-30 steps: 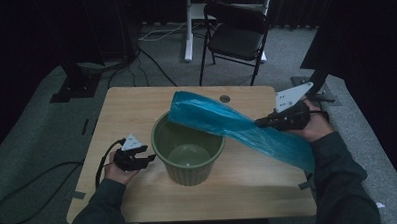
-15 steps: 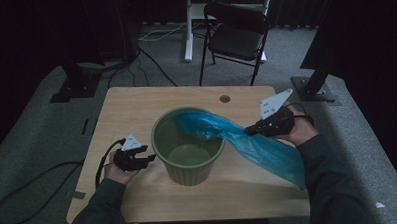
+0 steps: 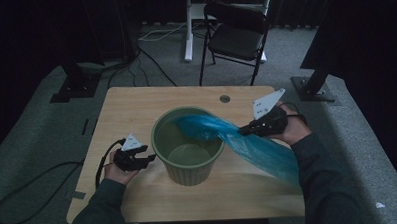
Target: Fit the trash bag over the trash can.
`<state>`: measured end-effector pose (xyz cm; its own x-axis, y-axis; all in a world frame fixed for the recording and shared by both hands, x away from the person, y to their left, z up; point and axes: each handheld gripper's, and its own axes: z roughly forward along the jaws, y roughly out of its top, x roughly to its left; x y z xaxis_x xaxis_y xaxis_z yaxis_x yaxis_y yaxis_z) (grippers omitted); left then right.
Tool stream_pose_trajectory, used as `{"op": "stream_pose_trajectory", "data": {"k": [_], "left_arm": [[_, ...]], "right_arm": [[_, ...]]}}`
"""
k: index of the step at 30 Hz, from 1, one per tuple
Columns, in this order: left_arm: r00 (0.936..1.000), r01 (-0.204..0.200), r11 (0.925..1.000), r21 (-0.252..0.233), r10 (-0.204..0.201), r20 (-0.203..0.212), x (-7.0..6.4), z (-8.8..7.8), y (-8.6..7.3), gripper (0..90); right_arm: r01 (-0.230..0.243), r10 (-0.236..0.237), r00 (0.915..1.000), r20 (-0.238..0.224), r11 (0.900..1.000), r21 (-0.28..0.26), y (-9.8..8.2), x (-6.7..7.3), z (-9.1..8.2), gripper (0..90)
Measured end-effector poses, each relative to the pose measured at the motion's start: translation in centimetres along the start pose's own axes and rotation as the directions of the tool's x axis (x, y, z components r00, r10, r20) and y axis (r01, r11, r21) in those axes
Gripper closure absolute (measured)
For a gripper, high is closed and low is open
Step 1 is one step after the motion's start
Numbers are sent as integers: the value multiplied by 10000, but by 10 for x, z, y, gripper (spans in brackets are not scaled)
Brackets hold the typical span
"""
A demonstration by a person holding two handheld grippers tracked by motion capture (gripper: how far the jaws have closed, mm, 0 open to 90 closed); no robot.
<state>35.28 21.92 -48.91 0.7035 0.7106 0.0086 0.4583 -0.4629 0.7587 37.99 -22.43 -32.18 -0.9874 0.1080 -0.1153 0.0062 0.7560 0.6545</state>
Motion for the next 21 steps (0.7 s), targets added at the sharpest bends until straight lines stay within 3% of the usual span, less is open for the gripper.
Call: {"op": "stream_pose_trajectory", "data": {"k": [12, 21], "left_arm": [[10000, -13, 10000, -27, 13, 10, 0, 0, 0, 470], [10000, -14, 10000, -34, 14, 11, 0, 0, 0, 470]], "right_arm": [[406, -402, 9988, -288, 9991, 137, 21, 0, 12, 894], [485, -491, 9984, -269, 9986, -220, 33, -2, 18, 893]]}}
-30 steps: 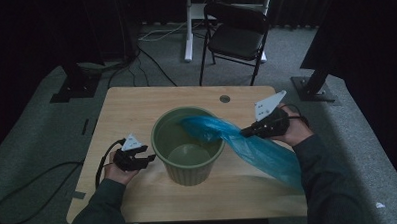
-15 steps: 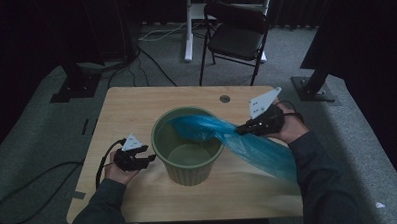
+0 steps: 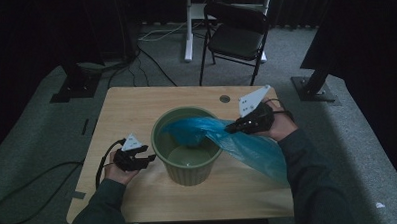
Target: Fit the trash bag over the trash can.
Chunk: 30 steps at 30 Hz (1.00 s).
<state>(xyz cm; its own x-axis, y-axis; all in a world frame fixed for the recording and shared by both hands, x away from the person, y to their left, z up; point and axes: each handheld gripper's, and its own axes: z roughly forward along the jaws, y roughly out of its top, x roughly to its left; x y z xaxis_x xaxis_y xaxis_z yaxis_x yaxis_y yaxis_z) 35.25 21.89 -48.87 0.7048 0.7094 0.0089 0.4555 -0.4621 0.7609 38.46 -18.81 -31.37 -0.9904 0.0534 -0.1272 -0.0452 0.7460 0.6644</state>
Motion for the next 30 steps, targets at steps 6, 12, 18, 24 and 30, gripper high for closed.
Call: {"op": "stream_pose_trajectory", "data": {"k": [6, 12, 18, 24, 30], "left_arm": [[10000, 11, 10000, -33, -11, -10, 0, -1, 0, 471], [10000, 13, 10000, -48, -13, 0, 0, -1, 0, 471], [10000, 6, 10000, -67, -6, 3, 0, -1, 0, 470], [10000, 1, 10000, -66, -1, 5, 0, -1, 0, 470], [10000, 4, 10000, -79, -4, 2, 0, -1, 0, 471]], "right_arm": [[-4, 4, 10000, 33, 10000, -40, 8, -2, 9, 893], [-14, 16, 10000, 98, 9999, -134, 14, -4, 19, 893], [58, -57, 9999, 97, 9999, -124, 20, -5, 29, 893], [-53, 57, 9999, 162, 9997, -248, 25, -8, 40, 893], [-211, 220, 9995, 225, 9990, -403, 29, -12, 50, 894]]}}
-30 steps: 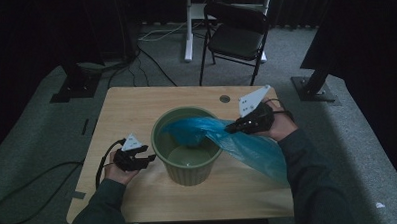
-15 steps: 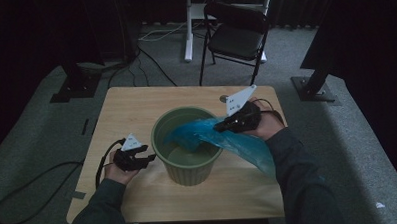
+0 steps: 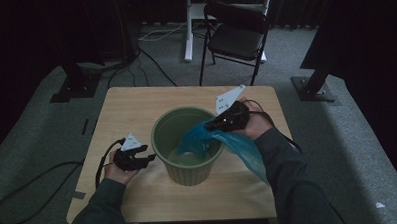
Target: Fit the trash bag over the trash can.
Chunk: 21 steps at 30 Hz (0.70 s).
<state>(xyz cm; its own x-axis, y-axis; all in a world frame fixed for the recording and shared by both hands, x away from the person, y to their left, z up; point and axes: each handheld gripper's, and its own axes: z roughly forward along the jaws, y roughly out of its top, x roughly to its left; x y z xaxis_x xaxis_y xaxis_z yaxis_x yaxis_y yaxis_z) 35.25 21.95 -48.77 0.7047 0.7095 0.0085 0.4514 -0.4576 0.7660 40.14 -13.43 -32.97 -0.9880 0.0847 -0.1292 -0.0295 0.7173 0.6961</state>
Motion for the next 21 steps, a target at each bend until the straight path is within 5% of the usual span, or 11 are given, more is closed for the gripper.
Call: {"op": "stream_pose_trajectory", "data": {"k": [5, 8, 13, 21], "left_arm": [[10000, 3, 10000, -48, -3, -17, 0, -1, 0, 470], [10000, 11, 10000, -33, -11, -20, 1, -1, -1, 470], [10000, -2, 10000, -24, 2, -20, 0, -1, 0, 470], [10000, -11, 10000, -18, 11, -7, 0, -1, 0, 470]], "right_arm": [[-74, 74, 10000, -48, 10000, 52, 1, 0, 7, 886], [-181, 183, 9997, 157, 9997, -142, 0, 2, 3, 759], [-291, 336, 9977, 592, 9967, -752, -2, 6, -16, 616], [-557, 707, 9910, 1134, 9900, -1299, -14, 13, -51, 568]]}}
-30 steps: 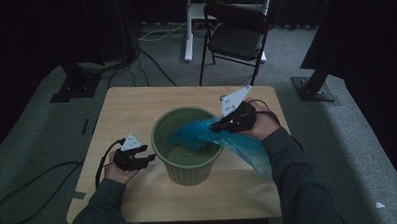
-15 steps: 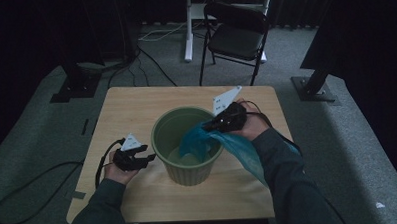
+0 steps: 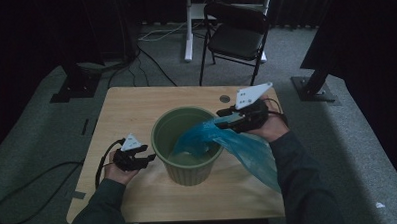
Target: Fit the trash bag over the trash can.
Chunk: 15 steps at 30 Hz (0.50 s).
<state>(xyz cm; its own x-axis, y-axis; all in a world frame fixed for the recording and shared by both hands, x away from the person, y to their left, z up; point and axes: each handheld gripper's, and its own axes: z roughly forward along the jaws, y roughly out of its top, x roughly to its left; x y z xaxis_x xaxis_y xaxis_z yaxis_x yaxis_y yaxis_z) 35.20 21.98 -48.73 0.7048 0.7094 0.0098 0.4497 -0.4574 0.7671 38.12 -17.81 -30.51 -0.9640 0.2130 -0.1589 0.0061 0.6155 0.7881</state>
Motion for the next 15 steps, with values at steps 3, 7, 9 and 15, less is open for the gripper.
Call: {"op": "stream_pose_trajectory", "data": {"k": [3, 7, 9, 15], "left_arm": [[10000, 5, 10000, 7, -5, -4, 0, 0, 0, 470], [10000, 9, 10000, 1, -9, -5, 0, 0, 0, 470], [10000, -2, 10000, 5, 2, -8, 0, 1, 0, 470], [10000, 39, 10000, -31, -39, -11, 0, 0, 0, 470]], "right_arm": [[-158, 156, 9997, 169, 9998, 111, -10, 1, -8, 558], [-347, 341, 9990, 280, 9991, 241, -24, 4, -16, 528], [-410, 402, 9987, 314, 9988, 261, -30, 7, -21, 505], [-515, 496, 9982, 336, 9970, 578, -51, 18, -33, 447]]}}
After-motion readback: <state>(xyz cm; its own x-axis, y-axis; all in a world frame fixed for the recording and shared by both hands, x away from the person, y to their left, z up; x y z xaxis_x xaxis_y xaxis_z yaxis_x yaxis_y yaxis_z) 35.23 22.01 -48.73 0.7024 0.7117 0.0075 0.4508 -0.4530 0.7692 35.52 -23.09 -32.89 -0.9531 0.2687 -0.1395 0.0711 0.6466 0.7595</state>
